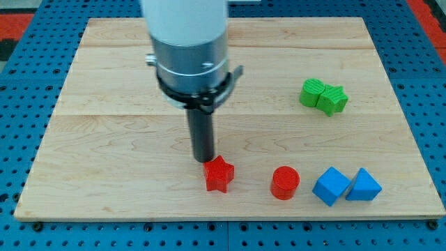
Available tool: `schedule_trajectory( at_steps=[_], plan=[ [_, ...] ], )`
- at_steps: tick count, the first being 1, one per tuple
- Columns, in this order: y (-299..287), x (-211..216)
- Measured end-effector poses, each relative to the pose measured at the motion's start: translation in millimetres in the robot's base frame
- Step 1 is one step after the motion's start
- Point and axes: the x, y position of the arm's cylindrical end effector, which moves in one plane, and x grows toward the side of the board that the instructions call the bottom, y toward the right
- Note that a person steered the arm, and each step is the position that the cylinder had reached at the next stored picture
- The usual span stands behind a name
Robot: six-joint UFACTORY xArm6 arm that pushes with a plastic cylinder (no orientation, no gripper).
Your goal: Push your arm closer to the green circle and green star
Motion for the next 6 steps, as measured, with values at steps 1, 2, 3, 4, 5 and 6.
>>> schedule_trajectory(
  at_steps=[1, 2, 3, 4, 5, 6],
  plan=[
    [1, 13],
    [1, 13],
    [20, -34],
    [48, -75],
    [41, -75],
    [10, -71]
  ],
)
